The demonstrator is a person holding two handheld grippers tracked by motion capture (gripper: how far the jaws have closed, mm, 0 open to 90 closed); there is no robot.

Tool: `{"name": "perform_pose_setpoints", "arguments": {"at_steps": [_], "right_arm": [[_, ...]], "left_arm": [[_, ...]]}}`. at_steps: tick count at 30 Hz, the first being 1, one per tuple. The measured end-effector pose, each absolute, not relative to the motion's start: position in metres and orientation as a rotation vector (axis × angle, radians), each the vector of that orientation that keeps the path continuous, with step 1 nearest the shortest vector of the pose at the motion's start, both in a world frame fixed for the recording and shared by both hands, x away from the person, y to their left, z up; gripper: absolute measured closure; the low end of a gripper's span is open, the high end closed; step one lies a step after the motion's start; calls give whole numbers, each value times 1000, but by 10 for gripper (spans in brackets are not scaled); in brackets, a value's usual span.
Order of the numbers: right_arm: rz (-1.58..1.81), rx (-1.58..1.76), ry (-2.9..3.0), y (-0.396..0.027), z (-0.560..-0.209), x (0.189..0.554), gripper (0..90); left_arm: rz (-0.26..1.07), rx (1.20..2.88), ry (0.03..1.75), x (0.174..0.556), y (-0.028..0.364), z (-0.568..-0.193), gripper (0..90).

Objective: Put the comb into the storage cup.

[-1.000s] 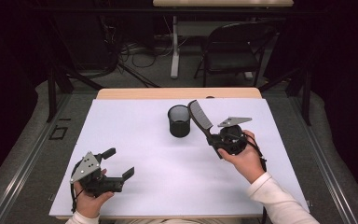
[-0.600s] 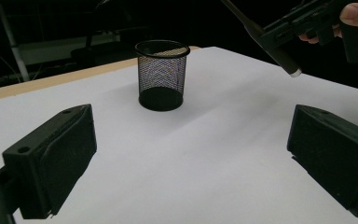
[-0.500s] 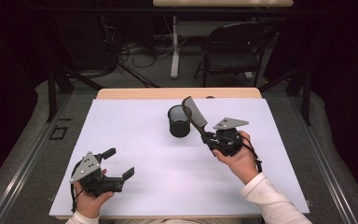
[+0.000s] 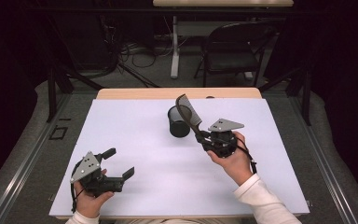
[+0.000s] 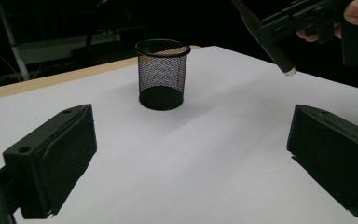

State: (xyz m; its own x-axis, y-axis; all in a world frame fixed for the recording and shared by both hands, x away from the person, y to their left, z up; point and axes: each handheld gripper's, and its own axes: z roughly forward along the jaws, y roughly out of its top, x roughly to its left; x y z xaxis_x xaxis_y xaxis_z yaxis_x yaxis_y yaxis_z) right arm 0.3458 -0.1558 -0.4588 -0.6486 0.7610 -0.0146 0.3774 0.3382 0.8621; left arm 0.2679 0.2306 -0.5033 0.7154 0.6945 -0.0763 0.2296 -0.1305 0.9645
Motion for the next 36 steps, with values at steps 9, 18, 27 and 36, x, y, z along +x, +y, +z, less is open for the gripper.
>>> {"name": "perform_pose_setpoints", "arguments": {"at_steps": [9, 18, 27, 36], "right_arm": [[1269, 948, 2172, -143, -460, 344, 728], [1260, 873, 2137, -133, -464, 337, 727], [1282, 835, 2104, -129, -471, 330, 727], [1292, 818, 2094, -131, -479, 326, 727]], "left_arm": [[470, 1707, 753, 269, 231, -504, 17], [462, 1706, 755, 270, 231, -505, 20], [469, 1715, 776, 272, 230, -506, 20], [485, 1715, 786, 273, 230, -506, 29]]}}
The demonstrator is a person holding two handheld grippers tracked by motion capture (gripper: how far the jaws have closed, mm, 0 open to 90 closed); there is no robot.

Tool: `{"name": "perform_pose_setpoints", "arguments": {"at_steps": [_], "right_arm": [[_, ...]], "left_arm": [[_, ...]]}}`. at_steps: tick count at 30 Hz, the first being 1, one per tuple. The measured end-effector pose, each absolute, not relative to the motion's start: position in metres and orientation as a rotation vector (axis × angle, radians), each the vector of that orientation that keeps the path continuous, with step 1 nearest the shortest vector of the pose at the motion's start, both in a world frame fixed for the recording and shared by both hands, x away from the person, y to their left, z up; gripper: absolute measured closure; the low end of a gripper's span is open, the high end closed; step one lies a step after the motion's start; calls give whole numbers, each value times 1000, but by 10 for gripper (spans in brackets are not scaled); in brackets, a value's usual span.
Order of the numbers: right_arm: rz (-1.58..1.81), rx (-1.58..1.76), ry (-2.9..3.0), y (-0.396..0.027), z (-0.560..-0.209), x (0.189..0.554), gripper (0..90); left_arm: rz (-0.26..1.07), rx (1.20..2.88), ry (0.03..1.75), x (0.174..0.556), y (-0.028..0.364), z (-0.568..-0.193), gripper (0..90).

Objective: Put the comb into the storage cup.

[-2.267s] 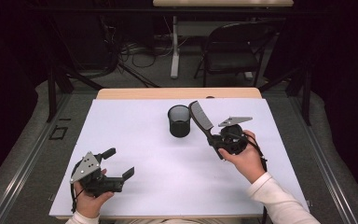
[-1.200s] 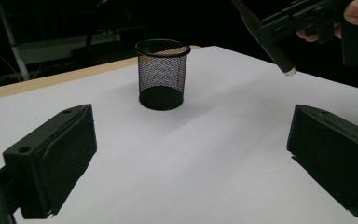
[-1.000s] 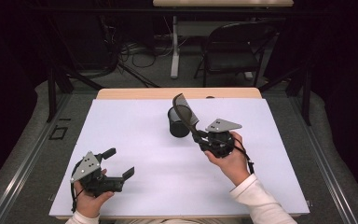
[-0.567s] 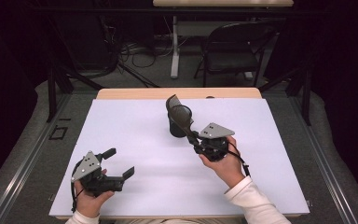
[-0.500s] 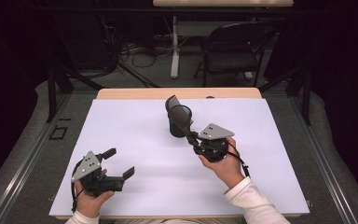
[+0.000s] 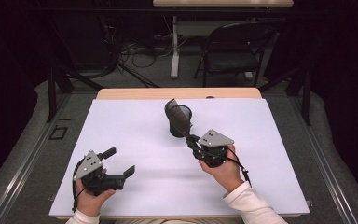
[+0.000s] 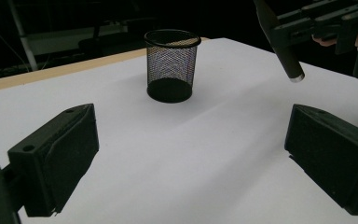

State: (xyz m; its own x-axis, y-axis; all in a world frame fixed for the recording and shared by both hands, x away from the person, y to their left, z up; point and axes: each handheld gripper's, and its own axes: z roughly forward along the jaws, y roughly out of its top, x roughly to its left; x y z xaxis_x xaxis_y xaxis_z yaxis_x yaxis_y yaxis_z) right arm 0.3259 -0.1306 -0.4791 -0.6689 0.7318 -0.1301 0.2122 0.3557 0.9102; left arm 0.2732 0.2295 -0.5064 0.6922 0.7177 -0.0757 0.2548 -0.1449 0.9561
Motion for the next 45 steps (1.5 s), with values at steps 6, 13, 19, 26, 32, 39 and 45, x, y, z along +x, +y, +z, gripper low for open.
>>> {"name": "perform_pose_setpoints", "arguments": {"at_steps": [6, 13, 19, 26, 32, 39, 45], "right_arm": [[1292, 809, 2100, -130, -484, 324, 727], [1297, 792, 2089, -129, -485, 321, 727], [1302, 787, 2083, -128, -485, 320, 727], [1304, 790, 2077, -128, -486, 319, 727], [1304, 784, 2078, -128, -486, 318, 727], [1306, 785, 2074, -127, -486, 317, 727], [1309, 791, 2072, -128, -486, 318, 727]], "left_arm": [[472, 1695, 804, 275, 229, -504, 41], [424, 1698, 825, 280, 228, -501, 43], [380, 1709, 834, 286, 224, -495, 63], [337, 1704, 843, 293, 219, -484, 158], [316, 1684, 872, 301, 215, -472, 165], [290, 1673, 882, 307, 213, -464, 201], [256, 1668, 876, 311, 210, -458, 264]]}}
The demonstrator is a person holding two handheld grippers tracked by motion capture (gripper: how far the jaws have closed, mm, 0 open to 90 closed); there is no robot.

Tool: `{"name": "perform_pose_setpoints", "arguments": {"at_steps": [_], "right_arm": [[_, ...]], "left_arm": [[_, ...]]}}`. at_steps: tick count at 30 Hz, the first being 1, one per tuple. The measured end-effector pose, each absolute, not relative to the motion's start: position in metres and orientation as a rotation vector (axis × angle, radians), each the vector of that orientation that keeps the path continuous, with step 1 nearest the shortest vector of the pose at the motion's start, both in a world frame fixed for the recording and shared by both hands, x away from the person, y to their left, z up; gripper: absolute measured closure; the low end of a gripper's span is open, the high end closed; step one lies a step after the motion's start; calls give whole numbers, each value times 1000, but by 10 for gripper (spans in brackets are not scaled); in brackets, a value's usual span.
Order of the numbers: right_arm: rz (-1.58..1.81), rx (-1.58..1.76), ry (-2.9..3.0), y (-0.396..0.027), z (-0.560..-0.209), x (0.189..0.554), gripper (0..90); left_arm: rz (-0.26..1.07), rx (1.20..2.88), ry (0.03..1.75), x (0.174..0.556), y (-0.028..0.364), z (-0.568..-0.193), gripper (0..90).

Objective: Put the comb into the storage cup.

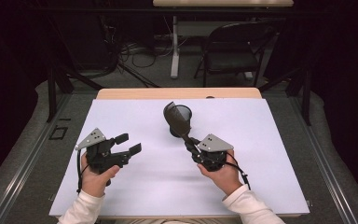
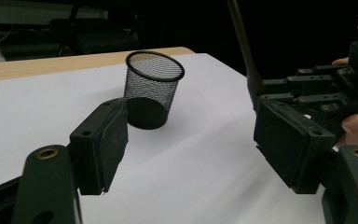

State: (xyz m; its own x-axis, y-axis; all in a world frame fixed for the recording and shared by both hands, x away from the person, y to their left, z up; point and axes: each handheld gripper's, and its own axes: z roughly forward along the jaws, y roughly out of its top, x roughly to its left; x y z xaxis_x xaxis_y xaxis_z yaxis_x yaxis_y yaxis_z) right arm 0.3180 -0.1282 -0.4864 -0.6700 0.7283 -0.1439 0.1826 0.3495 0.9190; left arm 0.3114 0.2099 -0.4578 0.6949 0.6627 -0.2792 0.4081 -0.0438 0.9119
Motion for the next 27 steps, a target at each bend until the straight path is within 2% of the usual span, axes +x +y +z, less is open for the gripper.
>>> {"name": "perform_pose_setpoints", "arguments": {"at_steps": [8, 12, 17, 20, 27], "right_arm": [[1313, 789, 2067, -128, -486, 317, 727], [1314, 783, 2068, -128, -486, 316, 727], [1320, 784, 2061, -128, -486, 316, 727], [1324, 780, 2059, -128, -485, 316, 727], [1327, 776, 2060, -127, -486, 315, 727]], "left_arm": [[169, 1648, 881, 316, 199, -444, 326], [137, 1654, 877, 319, 192, -439, 330], [127, 1646, 880, 324, 187, -436, 338], [113, 1647, 888, 327, 186, -435, 385], [118, 1660, 902, 331, 182, -426, 419]]}}
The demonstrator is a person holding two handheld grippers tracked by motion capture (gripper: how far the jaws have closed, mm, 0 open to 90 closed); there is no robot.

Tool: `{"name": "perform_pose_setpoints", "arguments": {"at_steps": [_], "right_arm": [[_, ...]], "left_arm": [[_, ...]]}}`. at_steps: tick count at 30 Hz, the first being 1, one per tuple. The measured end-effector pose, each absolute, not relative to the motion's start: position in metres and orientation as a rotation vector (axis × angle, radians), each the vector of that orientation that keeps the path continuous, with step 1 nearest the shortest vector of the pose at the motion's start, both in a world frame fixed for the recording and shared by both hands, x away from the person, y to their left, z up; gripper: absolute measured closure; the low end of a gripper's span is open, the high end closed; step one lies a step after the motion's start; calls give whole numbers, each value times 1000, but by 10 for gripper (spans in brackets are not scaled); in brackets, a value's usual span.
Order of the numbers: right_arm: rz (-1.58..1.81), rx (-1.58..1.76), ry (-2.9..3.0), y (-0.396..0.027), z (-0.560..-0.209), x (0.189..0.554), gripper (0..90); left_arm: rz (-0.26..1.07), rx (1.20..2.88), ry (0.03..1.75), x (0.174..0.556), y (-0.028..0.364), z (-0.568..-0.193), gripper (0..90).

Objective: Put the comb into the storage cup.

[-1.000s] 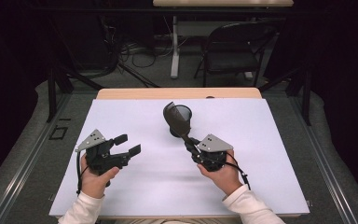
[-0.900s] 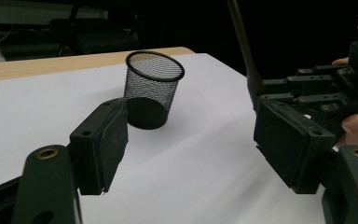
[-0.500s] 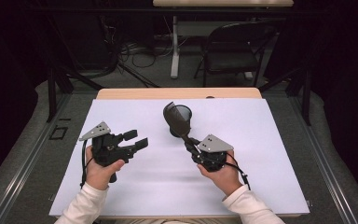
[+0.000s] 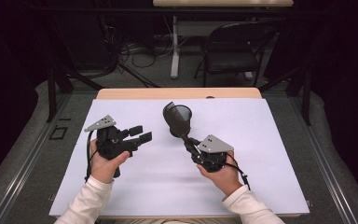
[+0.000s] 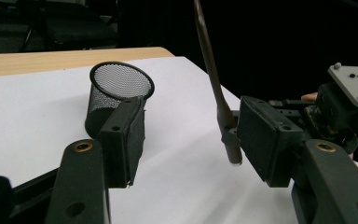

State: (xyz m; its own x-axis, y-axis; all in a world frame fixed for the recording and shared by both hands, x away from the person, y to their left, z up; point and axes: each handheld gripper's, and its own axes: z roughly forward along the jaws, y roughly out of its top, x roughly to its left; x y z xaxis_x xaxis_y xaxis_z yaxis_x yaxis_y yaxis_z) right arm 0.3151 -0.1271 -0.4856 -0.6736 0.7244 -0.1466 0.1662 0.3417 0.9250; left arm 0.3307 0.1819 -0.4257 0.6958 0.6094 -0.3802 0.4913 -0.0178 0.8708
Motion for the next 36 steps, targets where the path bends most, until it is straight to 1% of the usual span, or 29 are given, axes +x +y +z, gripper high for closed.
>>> {"name": "perform_pose_setpoints", "arguments": {"at_steps": [8, 16, 24, 36], "right_arm": [[1329, 771, 2062, -127, -485, 314, 727], [1332, 774, 2063, -127, -485, 314, 727], [1338, 770, 2060, -126, -485, 314, 727], [1349, 759, 2063, -124, -486, 311, 727]], "left_arm": [[101, 1653, 913, 337, 177, -414, 466], [62, 1662, 923, 341, 171, -408, 484], [65, 1690, 937, 347, 166, -403, 520], [57, 1681, 943, 355, 154, -398, 582]]}}
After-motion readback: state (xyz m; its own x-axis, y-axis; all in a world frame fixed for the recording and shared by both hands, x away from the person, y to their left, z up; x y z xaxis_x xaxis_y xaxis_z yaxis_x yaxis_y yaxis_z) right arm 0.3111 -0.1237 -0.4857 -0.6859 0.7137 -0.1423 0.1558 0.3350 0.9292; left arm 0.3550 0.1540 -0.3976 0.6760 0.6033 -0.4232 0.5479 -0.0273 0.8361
